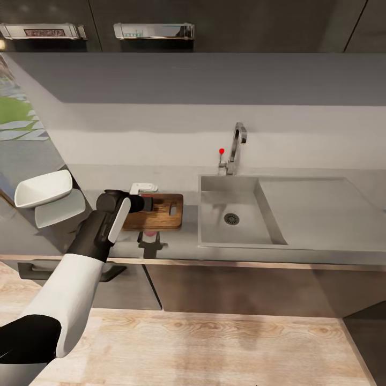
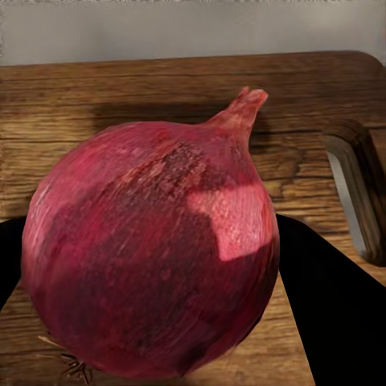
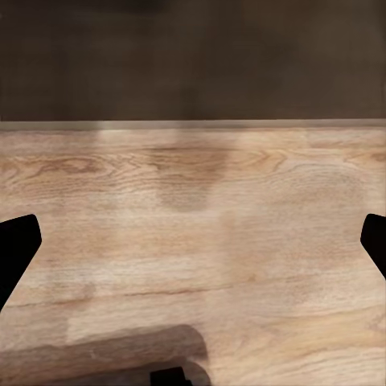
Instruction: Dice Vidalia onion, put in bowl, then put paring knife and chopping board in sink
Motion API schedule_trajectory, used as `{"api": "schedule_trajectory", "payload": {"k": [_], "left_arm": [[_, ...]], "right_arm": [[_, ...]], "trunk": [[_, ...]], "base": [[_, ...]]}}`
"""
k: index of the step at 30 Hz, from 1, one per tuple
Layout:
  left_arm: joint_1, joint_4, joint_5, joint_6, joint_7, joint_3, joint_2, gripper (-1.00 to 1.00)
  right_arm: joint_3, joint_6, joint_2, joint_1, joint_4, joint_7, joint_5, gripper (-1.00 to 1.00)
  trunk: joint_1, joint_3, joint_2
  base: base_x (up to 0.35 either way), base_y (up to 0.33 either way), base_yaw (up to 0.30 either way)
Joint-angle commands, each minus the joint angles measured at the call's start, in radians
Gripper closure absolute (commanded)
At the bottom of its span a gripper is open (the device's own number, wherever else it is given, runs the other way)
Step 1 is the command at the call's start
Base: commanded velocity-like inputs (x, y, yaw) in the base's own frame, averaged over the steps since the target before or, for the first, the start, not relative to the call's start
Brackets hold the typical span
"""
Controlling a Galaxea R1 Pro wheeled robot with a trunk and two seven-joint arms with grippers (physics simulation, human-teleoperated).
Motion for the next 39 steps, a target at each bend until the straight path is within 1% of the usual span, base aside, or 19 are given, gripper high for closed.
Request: {"api": "schedule_trajectory", "payload": {"k": [1,8,15,28,39], "left_arm": [[-0.001,-0.001,0.008,0.004,0.006,-0.001,0.0,1.0],[-0.001,0.001,0.008,0.004,0.007,-0.001,0.001,1.0],[-0.001,0.009,0.008,0.004,0.007,-0.001,0.002,1.0],[-0.001,0.067,0.008,0.002,0.005,-0.001,-0.003,1.0],[-0.001,0.064,0.007,0.002,0.005,-0.001,-0.003,1.0]], "right_arm": [[0.007,-0.001,0.0,-0.001,0.001,-0.008,0.0,-1.0],[0.007,-0.001,0.0,0.0,0.002,-0.008,0.0,-1.0],[0.007,0.0,0.0,-0.001,0.002,-0.008,0.0,-1.0],[0.007,-0.001,0.0,-0.001,0.002,-0.008,0.001,-1.0],[0.007,-0.001,0.0,0.0,0.002,-0.008,0.001,-1.0]], "trunk": [[0.0,-0.001,-0.001],[0.0,-0.001,-0.001],[0.0,-0.001,-0.001],[0.0,-0.001,-0.001],[0.0,-0.001,-0.001]], "base": [[0.0,0.0,0.0],[0.0,0.099,0.0],[0.0,0.016,0.0],[0.0,0.0,0.0],[0.0,0.0,0.0]]}}
